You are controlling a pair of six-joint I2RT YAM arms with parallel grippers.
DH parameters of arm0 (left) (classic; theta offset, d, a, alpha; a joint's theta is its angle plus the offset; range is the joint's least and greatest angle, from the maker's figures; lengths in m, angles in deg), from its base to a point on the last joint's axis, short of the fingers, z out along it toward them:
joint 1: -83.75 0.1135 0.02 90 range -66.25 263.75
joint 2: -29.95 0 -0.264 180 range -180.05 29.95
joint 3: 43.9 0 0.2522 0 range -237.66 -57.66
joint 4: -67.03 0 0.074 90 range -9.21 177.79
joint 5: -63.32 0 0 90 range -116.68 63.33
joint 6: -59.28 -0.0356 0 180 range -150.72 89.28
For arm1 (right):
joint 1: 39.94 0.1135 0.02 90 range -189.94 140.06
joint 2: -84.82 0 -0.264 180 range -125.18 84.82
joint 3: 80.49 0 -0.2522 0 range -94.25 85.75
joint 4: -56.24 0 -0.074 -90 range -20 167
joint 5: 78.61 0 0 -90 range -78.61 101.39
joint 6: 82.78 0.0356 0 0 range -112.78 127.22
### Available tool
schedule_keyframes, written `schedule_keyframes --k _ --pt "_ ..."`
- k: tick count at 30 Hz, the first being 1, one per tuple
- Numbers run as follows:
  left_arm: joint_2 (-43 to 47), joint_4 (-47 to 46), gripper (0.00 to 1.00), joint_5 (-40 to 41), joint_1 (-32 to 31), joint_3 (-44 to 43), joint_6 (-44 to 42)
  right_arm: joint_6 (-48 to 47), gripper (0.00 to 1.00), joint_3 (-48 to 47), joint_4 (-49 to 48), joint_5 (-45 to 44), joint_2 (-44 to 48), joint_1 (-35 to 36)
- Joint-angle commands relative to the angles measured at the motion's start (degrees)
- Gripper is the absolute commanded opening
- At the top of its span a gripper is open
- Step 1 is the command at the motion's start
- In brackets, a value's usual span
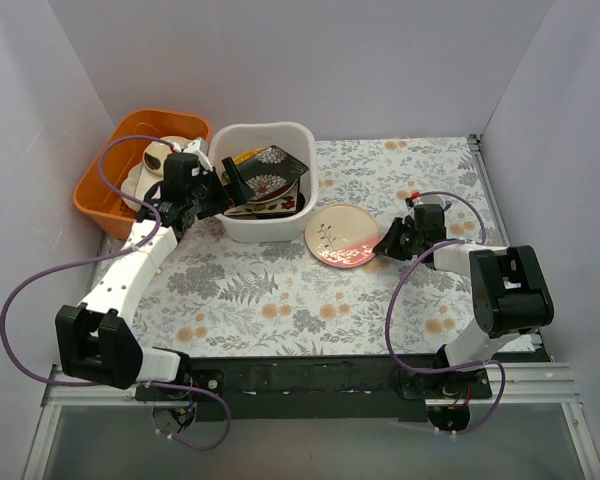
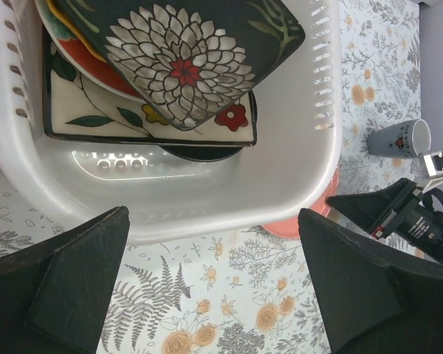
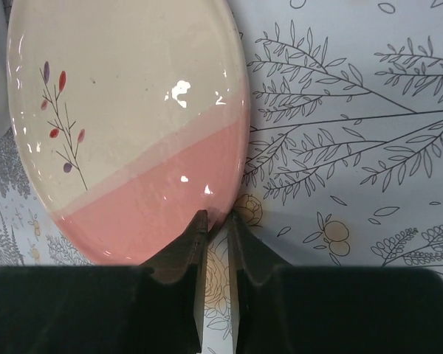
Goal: Place the plates into the plastic bin on the countertop
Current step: Pick up the plate at the center of the board.
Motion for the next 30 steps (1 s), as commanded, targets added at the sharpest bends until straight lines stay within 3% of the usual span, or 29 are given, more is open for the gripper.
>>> schedule_keyframes --k 1,11,18,24,30 --pt "5.00 0.06 0.98 -0.42 -0.19 1.34 -0.77 -6.08 0.17 -1.44 10.24 -5.05 -2.81 0.96" --pt "10.45 -4.68 0.98 -4.64 -3.61 10.22 1.42 -10.74 0.08 -2.59 18.50 -11.88 0.26 4.38" --pt "8.97 -8.99 0.98 -4.81 -8.97 15.23 3.79 -10.48 0.02 -2.24 23.08 -15.68 2.11 7.38" --pt "8.26 -14.00 0.98 -4.81 -13.10 20.85 6.34 -10.83 0.01 -1.27 26.24 -20.42 2.64 9.31" --pt "7.38 -17.87 0.98 -4.11 -17.58 24.98 8.80 -10.30 0.01 -2.06 32.04 -27.54 2.64 15.72"
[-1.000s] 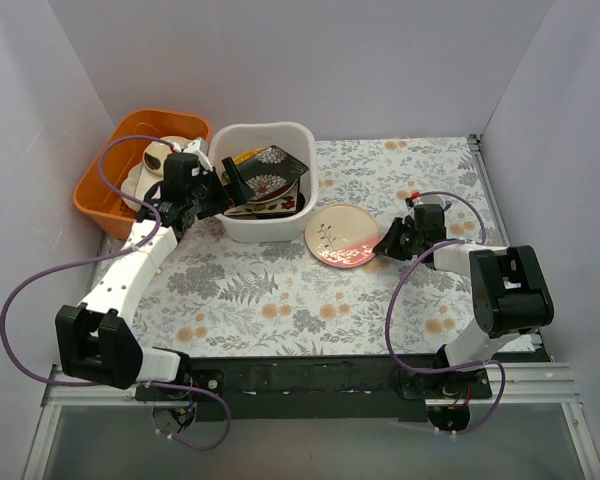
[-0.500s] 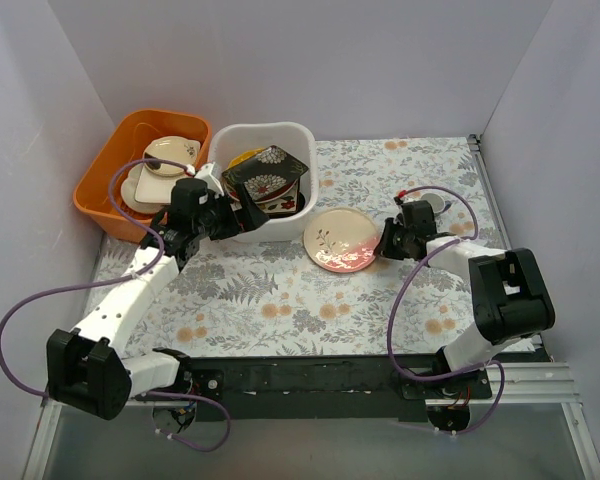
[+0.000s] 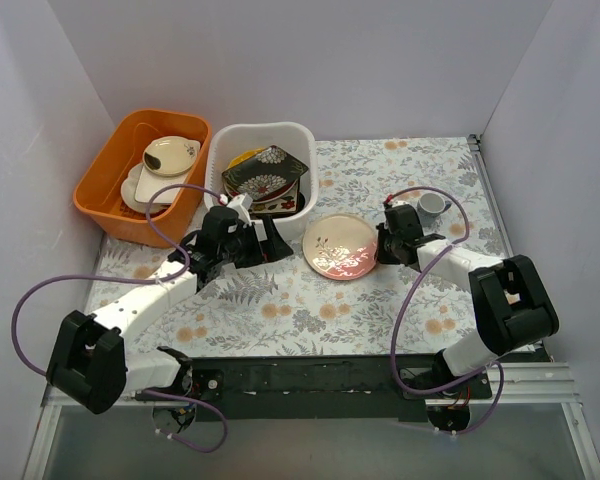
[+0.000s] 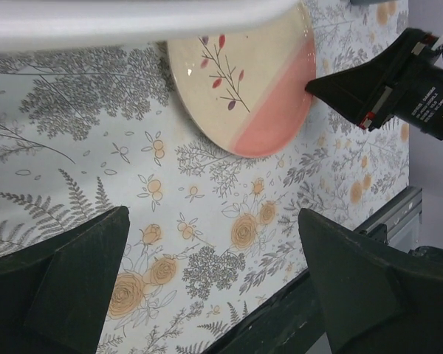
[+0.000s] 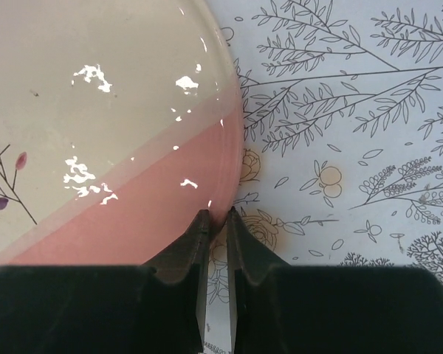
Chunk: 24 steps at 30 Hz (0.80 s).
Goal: Place the plates into the plastic bin on the countertop
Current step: Pick up the plate at the center of the board.
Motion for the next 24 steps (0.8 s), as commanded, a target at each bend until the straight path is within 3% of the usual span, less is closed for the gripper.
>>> schedule_keyframes --k 1,6,18,24 --pt "-0.79 -4.63 0.98 0.52 -3.60 1.54 2.18 -2.87 0.01 1.79 17.29 -7.46 -2.67 5.97" --pt "-3.25 -5.60 0.98 2.54 -6.85 2.06 2.71 -1.91 0.01 -0.50 23.36 -10.89 -4.60 11.43" --pt "-7.56 -7.36 0.98 5.36 -8.35 3.12 3.33 0.99 0.01 1.17 29.34 -8.25 -4.43 21.54" --pt "-9.23 -7.35 0.98 7.20 -8.35 4.08 3.33 2.66 0.01 1.44 32.06 -10.80 -1.71 22.34"
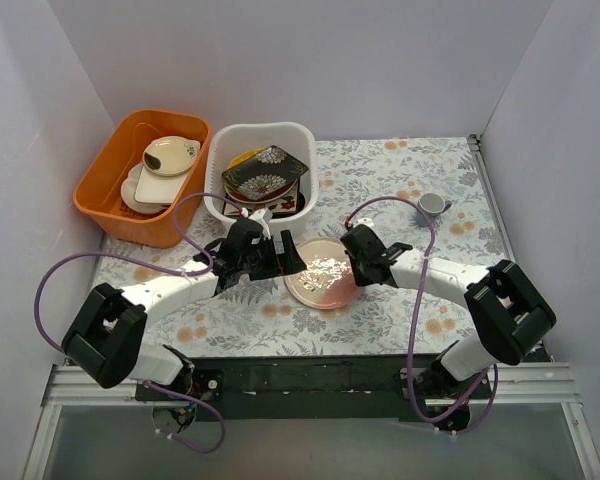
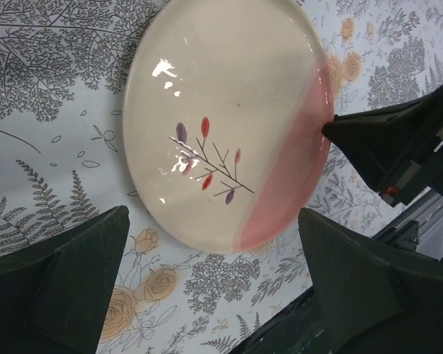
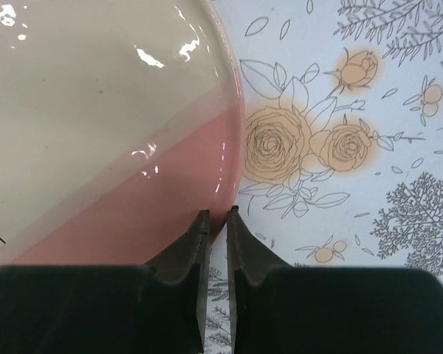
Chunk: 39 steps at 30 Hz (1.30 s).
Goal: Place the plates into the plastic bin on the countertop
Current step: Pick up the plate at the center of the board.
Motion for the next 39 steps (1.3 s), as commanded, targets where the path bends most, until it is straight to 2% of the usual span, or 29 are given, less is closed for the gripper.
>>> schedule_keyframes --k 1,4,10,13,14,17,19,24,29,34,39 --pt "-1.06 -0.58 0.98 3.42 -0.27 1.03 0.00 2.36 0.01 4.19 18.51 4.94 -1.95 1.53" --pt "-1.41 -1.80 0.98 4.30 -0.27 2.34 0.36 2.98 0.01 2.34 19.05 2.56 -0.20 1.44" --pt "-1.76 -6.53 0.98 3.00 -0.18 6.12 2.20 2.72 0.14 -0.03 18.26 2.56 4.11 1.44" --pt "-2.47 -11.02 0.98 1.32 -0.18 9.01 4.22 2.36 0.29 -0.21 17.03 2.13 6.66 1.27" --pt "-2.99 -12.26 0.98 0.97 -0.09 9.63 5.18 2.36 0.39 -0.21 16.76 2.12 7.28 1.35" --pt "-4.05 -18.06 0.98 -2.01 -0.09 12.01 6.51 2.36 0.54 0.23 15.10 0.80 10.09 0.92" --pt "-5.28 -22.27 0.97 -4.20 -0.09 13.06 7.74 2.27 0.57 1.01 13.17 0.10 12.29 -0.22" --pt "-8.70 -25.98 0.91 -7.29 -0.09 13.68 8.71 0.96 0.51 4.35 8.51 0.97 16.76 -6.18" --pt "-9.15 -24.84 0.86 -6.94 -0.09 13.77 8.53 -1.59 0.46 10.32 -0.44 10.11 18.89 -12.70" --pt "-9.06 -23.08 0.82 -6.59 -0.09 13.59 8.18 -1.60 0.44 12.97 -6.78 18.18 15.64 -13.41" --pt "-8.80 -22.47 0.81 -6.24 0.00 14.73 8.45 -0.89 0.44 13.68 -9.60 19.70 16.51 -13.50"
